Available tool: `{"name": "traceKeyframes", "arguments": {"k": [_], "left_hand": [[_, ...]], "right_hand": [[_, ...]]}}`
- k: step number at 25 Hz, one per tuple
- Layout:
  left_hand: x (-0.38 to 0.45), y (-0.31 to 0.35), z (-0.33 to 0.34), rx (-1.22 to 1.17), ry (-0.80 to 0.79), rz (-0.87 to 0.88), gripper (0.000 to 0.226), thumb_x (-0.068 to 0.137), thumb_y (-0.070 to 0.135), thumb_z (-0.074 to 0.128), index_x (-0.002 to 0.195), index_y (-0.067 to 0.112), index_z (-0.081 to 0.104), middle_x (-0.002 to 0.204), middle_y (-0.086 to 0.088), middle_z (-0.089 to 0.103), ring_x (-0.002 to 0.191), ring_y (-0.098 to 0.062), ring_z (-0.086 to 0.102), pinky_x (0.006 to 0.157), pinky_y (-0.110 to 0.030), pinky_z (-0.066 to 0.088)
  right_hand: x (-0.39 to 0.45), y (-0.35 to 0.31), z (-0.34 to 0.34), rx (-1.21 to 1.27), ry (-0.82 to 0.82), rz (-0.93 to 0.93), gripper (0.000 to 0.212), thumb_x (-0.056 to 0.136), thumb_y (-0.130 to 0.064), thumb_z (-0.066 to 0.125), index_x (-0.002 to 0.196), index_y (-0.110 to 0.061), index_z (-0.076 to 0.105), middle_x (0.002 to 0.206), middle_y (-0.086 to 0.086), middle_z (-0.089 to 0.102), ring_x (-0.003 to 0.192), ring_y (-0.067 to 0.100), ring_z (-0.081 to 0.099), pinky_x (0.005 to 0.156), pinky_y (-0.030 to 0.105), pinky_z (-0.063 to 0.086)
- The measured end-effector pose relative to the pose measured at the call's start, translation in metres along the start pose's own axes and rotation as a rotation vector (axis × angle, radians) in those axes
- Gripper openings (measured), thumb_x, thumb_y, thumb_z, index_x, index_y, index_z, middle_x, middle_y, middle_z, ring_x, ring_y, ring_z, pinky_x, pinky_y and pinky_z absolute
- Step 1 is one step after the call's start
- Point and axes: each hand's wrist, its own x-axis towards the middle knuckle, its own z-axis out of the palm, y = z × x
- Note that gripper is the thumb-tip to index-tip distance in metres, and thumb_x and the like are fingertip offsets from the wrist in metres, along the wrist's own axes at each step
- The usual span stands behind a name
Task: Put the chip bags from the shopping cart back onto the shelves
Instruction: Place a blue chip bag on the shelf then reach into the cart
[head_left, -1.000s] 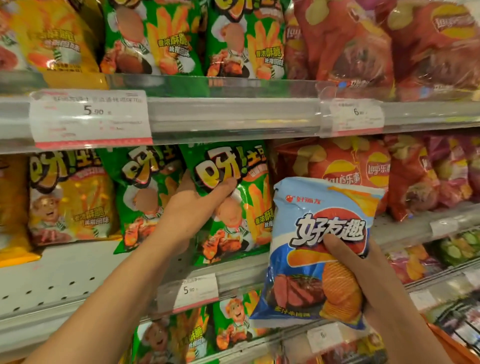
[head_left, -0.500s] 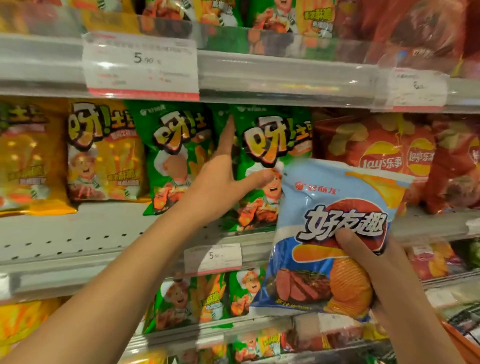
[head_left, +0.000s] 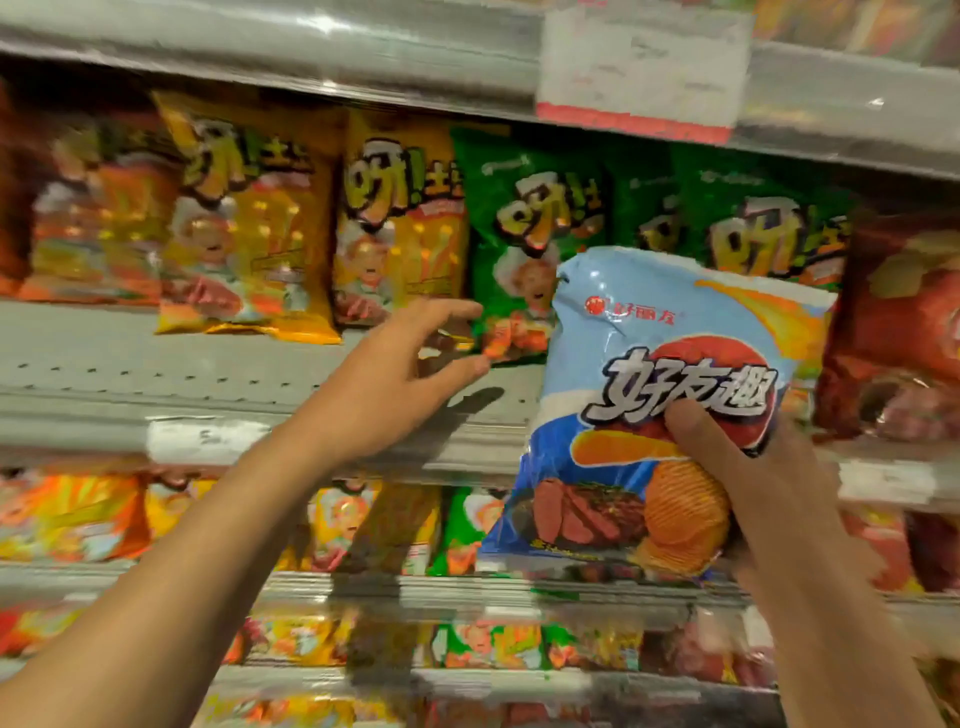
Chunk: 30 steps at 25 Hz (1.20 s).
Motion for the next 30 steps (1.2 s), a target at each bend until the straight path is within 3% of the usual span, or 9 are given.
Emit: {"name": "traceKeyframes", "arguments": {"k": [3, 5, 9, 12, 14, 17, 20, 27, 30], "left_hand": [[-0.031, -0.033, -0.047, 0.051, 0.008, -0.016, 0.041, 0.096, 0.036, 0.064, 0.136, 0.026, 0.06, 0.129, 0.007, 0.06, 0.117, -0.005, 0.058, 0.096, -0.021, 0.049], [-0.057, -0.058, -0.081, 0.14, 0.028, -0.002, 0.04, 0.097, 0.036, 0.063, 0.135, 0.023, 0.062, 0.131, 0.005, 0.062, 0.12, -0.01, 0.058, 0.101, -0.026, 0.045], [-0.125, -0.123, -0.168, 0.422, 0.074, 0.042, 0.048, 0.098, 0.044, 0.057, 0.14, 0.021, 0.057, 0.142, 0.0, 0.057, 0.136, -0.021, 0.048, 0.115, -0.041, 0.032], [-0.18, -0.183, -0.256, 0.559, 0.156, -0.048, 0.053, 0.099, 0.047, 0.055, 0.147, 0.026, 0.049, 0.15, 0.001, 0.048, 0.146, -0.019, 0.034, 0.121, -0.044, 0.021], [-0.211, -0.217, -0.314, 0.587, 0.192, -0.103, 0.053, 0.098, 0.045, 0.058, 0.146, 0.023, 0.051, 0.149, -0.002, 0.05, 0.143, -0.022, 0.039, 0.119, -0.042, 0.026], [-0.25, -0.262, -0.388, 0.609, 0.225, -0.175, 0.052, 0.096, 0.042, 0.062, 0.143, 0.02, 0.054, 0.142, -0.005, 0.054, 0.134, -0.025, 0.047, 0.11, -0.034, 0.032], [-0.28, -0.302, -0.438, 0.611, 0.249, -0.221, 0.056, 0.096, 0.042, 0.062, 0.146, 0.019, 0.051, 0.144, -0.004, 0.051, 0.135, -0.023, 0.046, 0.109, -0.029, 0.031], [-0.295, -0.39, -0.523, 0.604, 0.37, -0.26, 0.052, 0.096, 0.029, 0.066, 0.144, 0.01, 0.053, 0.15, -0.014, 0.048, 0.146, -0.032, 0.036, 0.119, -0.044, 0.031], [-0.293, -0.422, -0.561, 0.648, 0.382, -0.243, 0.046, 0.096, 0.031, 0.063, 0.134, 0.006, 0.062, 0.135, -0.014, 0.059, 0.134, -0.035, 0.05, 0.111, -0.049, 0.04]], "right_hand": [[-0.003, -0.016, 0.066, -0.011, -0.064, -0.03, 0.082, 0.041, -0.078, 0.087, 0.11, -0.035, 0.076, 0.104, -0.001, 0.08, 0.09, 0.023, 0.078, 0.064, 0.03, 0.061], [-0.008, -0.026, 0.118, 0.002, -0.092, -0.06, 0.089, 0.047, -0.072, 0.088, 0.122, -0.028, 0.07, 0.113, 0.005, 0.078, 0.1, 0.03, 0.076, 0.079, 0.042, 0.061], [-0.023, -0.035, 0.244, 0.063, -0.136, -0.121, 0.073, 0.064, -0.048, 0.087, 0.128, -0.021, 0.066, 0.117, 0.002, 0.077, 0.107, 0.026, 0.074, 0.083, 0.037, 0.062], [-0.039, -0.038, 0.356, 0.094, -0.216, -0.129, 0.084, 0.057, -0.062, 0.087, 0.129, -0.023, 0.066, 0.118, 0.001, 0.077, 0.106, 0.024, 0.074, 0.086, 0.043, 0.061], [-0.049, -0.04, 0.427, 0.135, -0.272, -0.13, 0.081, 0.06, -0.061, 0.086, 0.129, -0.022, 0.066, 0.117, 0.001, 0.077, 0.105, 0.024, 0.075, 0.083, 0.041, 0.062], [-0.059, -0.045, 0.524, 0.244, -0.376, -0.125, 0.051, 0.077, -0.034, 0.075, 0.125, -0.017, 0.068, 0.115, 0.003, 0.077, 0.104, 0.023, 0.075, 0.08, 0.033, 0.063], [-0.062, -0.054, 0.601, 0.275, -0.421, -0.143, 0.042, 0.08, -0.027, 0.072, 0.121, -0.018, 0.069, 0.112, -0.001, 0.079, 0.098, 0.013, 0.076, 0.073, 0.023, 0.061], [-0.046, -0.067, 0.731, 0.34, -0.414, -0.174, 0.049, 0.082, -0.029, 0.074, 0.129, -0.016, 0.066, 0.118, 0.002, 0.077, 0.107, 0.022, 0.074, 0.084, 0.034, 0.062], [-0.028, -0.073, 0.776, 0.339, -0.421, -0.161, 0.034, 0.084, -0.035, 0.072, 0.115, -0.02, 0.074, 0.108, 0.001, 0.079, 0.095, 0.019, 0.077, 0.073, 0.03, 0.062]]}}
